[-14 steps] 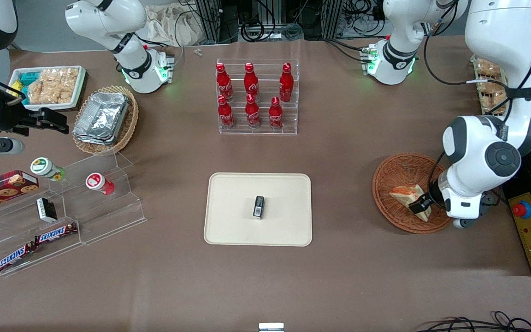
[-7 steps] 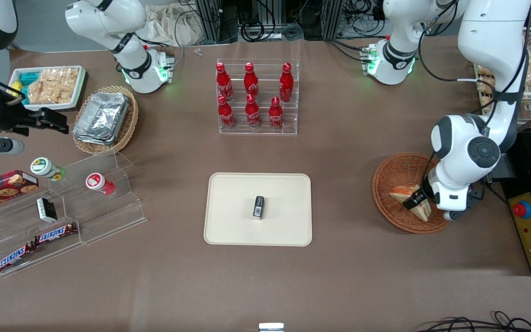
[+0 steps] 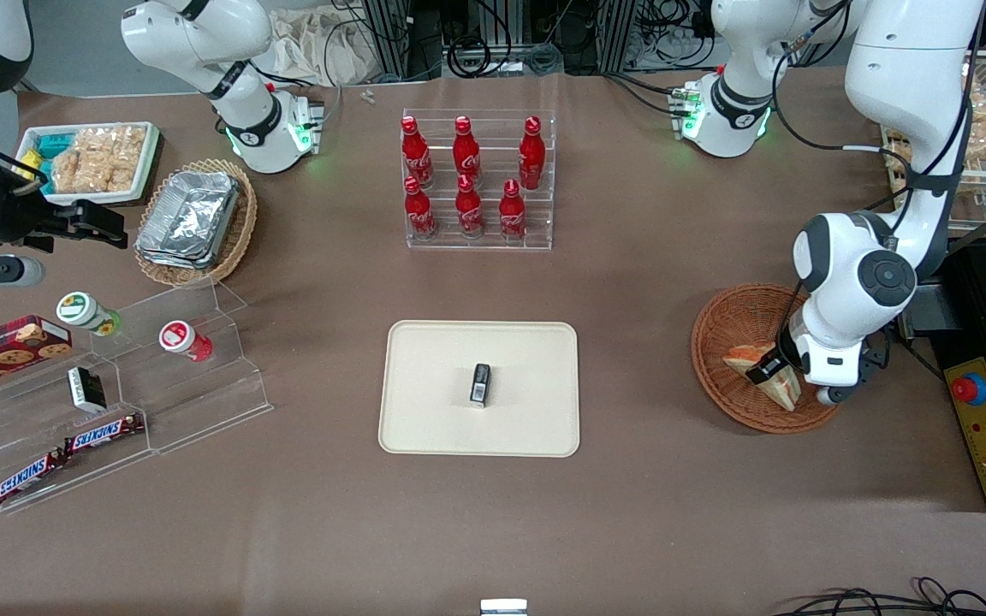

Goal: Place sandwich from basket to tray
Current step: 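Lower the left gripper and close it on the sandwich, then lift the sandwich and carry it toward the cream tray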

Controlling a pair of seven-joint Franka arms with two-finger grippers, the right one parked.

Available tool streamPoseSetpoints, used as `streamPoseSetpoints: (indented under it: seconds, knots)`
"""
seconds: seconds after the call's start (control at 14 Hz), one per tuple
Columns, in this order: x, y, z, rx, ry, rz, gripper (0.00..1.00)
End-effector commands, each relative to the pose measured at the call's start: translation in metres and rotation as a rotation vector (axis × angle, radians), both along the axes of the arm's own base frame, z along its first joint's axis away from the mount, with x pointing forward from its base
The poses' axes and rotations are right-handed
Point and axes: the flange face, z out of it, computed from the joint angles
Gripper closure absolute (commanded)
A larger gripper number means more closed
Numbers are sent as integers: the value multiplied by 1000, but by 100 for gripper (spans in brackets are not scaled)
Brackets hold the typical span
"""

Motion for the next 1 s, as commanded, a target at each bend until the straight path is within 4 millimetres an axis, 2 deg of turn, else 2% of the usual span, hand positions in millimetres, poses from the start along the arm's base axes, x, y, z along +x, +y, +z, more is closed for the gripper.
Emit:
streamPoseSetpoints:
  seconds: [0.0, 0.07, 0.21, 0.43, 0.64, 0.79, 0.93]
  knots:
    - [-1, -1, 2, 4, -27, 34, 95]
    - [0, -1, 4, 3, -32, 35, 100]
    - [4, -3, 16, 0, -48, 38, 100]
    - [8, -6, 53, -3, -45, 27, 100]
    - [25, -14, 120, 1, 38, -12, 100]
    - [42, -33, 176, 2, 94, -131, 100]
    - [52, -57, 218, -6, 113, -223, 100]
